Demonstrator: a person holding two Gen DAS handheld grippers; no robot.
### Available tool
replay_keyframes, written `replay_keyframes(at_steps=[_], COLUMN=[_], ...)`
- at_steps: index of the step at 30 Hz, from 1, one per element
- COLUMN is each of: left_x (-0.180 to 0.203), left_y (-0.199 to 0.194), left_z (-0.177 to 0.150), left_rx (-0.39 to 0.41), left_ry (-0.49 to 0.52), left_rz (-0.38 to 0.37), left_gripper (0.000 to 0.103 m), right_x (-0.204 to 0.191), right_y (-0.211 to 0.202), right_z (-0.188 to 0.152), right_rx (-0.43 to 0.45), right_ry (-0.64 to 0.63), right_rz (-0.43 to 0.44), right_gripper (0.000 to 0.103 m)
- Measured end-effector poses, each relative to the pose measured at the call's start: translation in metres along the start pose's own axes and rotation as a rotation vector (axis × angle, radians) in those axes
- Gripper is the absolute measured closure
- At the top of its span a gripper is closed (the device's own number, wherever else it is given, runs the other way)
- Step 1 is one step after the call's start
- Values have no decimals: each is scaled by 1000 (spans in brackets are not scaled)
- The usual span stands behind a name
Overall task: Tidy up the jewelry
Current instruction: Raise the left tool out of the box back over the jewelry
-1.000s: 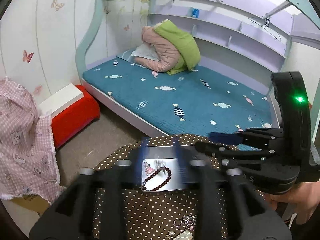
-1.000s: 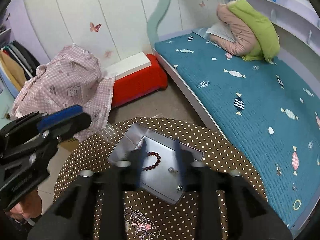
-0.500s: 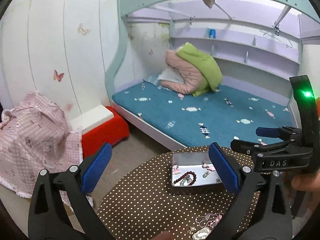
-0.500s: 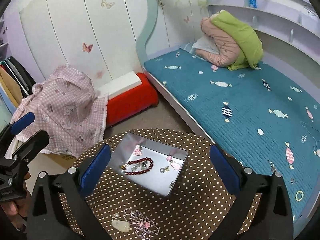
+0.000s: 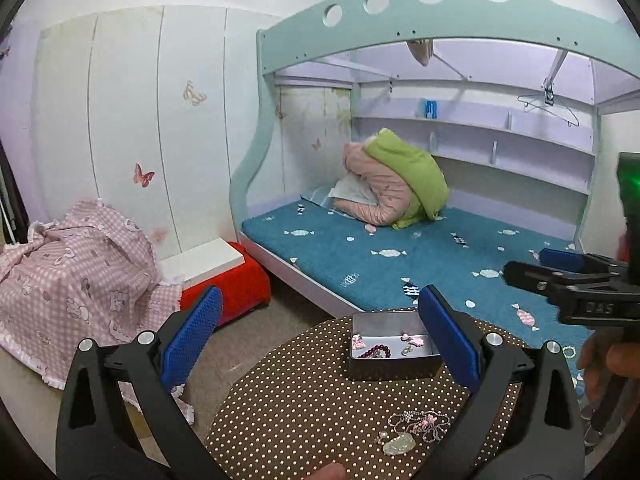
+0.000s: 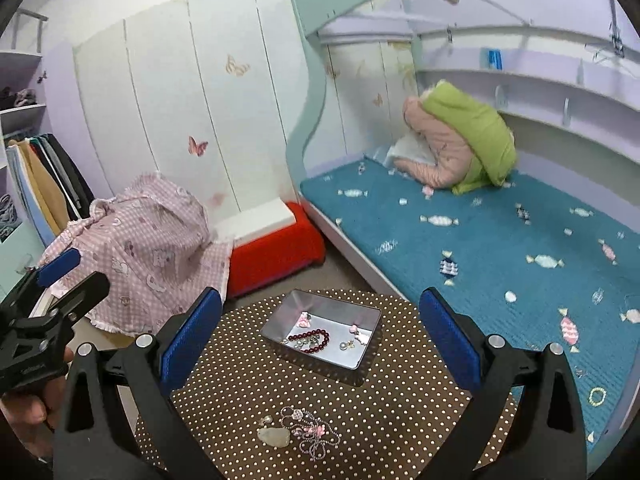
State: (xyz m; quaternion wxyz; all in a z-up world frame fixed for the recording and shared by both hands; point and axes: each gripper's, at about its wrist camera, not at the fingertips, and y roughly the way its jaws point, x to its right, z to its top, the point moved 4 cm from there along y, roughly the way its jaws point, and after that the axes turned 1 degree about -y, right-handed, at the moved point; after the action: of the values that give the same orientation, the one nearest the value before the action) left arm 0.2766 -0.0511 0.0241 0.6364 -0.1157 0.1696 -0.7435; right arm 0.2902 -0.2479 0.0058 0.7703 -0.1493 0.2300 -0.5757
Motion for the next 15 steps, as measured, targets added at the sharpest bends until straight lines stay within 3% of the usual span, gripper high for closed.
replay_keyframes(at_steps=[15], left_x=[-14], left_y=[-60], left_z=[-40], left_rx=[55], left_ry=[-66], left_rz=[29], left_gripper=[5], right_x=[-5], right_y=[-67], right_z=[-54], right_rx=[98], right_ry=[-64], right_rz=[-84], right_gripper=[8])
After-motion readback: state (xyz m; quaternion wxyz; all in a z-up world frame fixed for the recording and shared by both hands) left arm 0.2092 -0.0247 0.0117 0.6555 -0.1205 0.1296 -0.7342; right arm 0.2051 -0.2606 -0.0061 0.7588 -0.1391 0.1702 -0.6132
